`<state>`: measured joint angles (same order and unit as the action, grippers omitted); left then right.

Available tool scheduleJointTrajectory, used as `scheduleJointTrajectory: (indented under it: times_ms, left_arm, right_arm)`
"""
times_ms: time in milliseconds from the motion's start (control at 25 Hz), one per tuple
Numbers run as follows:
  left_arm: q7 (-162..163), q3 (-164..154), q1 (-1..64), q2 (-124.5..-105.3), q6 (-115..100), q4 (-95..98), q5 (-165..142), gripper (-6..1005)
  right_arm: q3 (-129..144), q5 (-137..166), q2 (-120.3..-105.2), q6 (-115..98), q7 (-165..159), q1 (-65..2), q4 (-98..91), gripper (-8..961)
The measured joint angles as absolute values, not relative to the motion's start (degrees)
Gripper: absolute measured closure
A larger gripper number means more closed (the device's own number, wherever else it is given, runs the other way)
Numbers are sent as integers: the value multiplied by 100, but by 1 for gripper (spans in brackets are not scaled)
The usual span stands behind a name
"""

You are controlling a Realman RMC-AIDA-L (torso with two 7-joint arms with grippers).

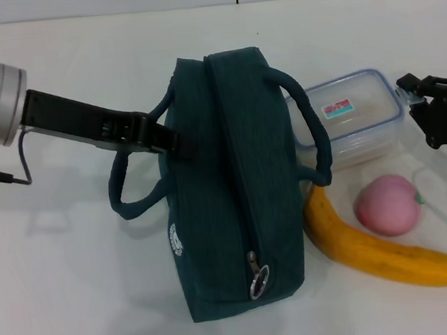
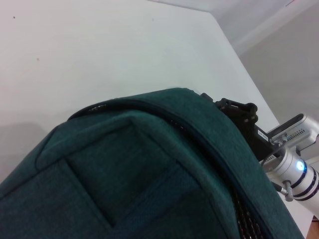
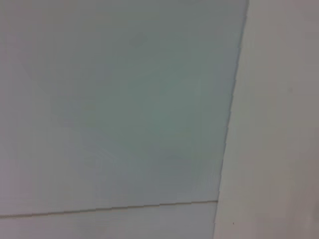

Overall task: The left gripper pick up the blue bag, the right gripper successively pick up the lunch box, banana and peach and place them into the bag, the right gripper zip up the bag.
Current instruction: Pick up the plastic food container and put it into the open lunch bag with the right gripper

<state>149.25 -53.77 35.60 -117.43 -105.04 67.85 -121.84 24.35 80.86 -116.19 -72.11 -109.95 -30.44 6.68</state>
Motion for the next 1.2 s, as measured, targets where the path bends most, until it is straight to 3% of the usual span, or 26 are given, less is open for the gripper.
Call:
scheduleJointTrajectory:
  times_ms: [560,1200]
  left_arm:
    - [14900,-5352,3590,-11707,-10440,6785,-12212,945]
    - [14897,-5352,3686,-11724,-10375,6785,-12199,944]
  right_arm:
    - [2187,7993,-11608,-7775,-11683,-2923,610,857]
    - [1076,7987,-11608,-10004,-11751,-3150,544,857]
